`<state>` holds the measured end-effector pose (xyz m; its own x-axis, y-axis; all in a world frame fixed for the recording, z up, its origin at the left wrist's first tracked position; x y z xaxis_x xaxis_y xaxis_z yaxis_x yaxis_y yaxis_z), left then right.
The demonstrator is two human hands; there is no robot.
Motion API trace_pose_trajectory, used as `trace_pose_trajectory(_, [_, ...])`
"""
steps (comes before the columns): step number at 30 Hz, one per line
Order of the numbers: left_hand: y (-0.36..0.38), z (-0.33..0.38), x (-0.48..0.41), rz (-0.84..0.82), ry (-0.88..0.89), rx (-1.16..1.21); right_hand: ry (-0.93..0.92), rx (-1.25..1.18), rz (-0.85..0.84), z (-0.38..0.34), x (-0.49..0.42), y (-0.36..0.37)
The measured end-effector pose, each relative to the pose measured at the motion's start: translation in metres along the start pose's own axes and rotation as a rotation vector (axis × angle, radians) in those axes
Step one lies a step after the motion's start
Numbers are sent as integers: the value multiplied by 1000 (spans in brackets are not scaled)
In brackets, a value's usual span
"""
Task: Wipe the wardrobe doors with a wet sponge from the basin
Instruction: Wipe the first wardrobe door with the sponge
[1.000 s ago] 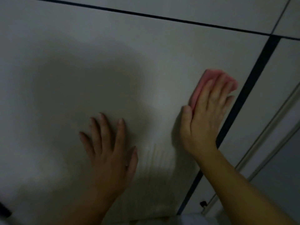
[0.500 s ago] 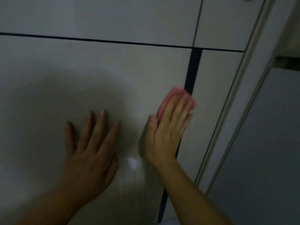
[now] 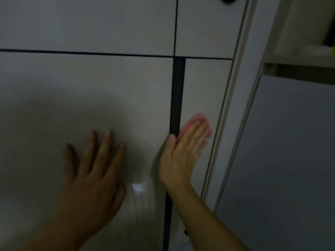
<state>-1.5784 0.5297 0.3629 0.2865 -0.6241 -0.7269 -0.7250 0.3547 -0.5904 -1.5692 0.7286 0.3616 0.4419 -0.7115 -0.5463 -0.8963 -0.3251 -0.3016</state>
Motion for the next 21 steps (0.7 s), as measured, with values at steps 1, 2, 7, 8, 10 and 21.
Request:
trace_pose_trajectory(1, [-1, 1, 0, -2, -1, -4, 3, 5, -19, -3, -3, -2])
trace_pose_trajectory(2, [-2, 2, -1, -5, -4, -6, -34, 10, -15, -14, -15, -6])
trace_pose_trajectory(7, [0, 11, -4, -5, -55, 13, -219, 20, 155, -77, -85, -31])
trace_pose_trajectory(8, [2, 13, -4, -11, -52, 13, -206, 28, 165, -69, -87, -31])
trace_pose_trajectory(10, [5, 15, -5, -29, -39, 5, -132, 28, 142, -35, -71, -24])
trace_pose_trajectory(21, [22, 12, -2, -26, -23, -38, -62, -36, 27, 18, -11, 0])
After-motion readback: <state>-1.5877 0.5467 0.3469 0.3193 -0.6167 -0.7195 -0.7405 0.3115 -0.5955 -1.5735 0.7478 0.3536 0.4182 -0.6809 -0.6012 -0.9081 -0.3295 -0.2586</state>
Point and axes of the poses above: each hand's wrist, its own x-axis away from the middle knuckle, its own y-axis out of the palm, z = x × y, the point moved 4 cm from there along -x, towards the middle knuckle, and after that the axes turned 8 degrees about y, right-handed, at the moved point
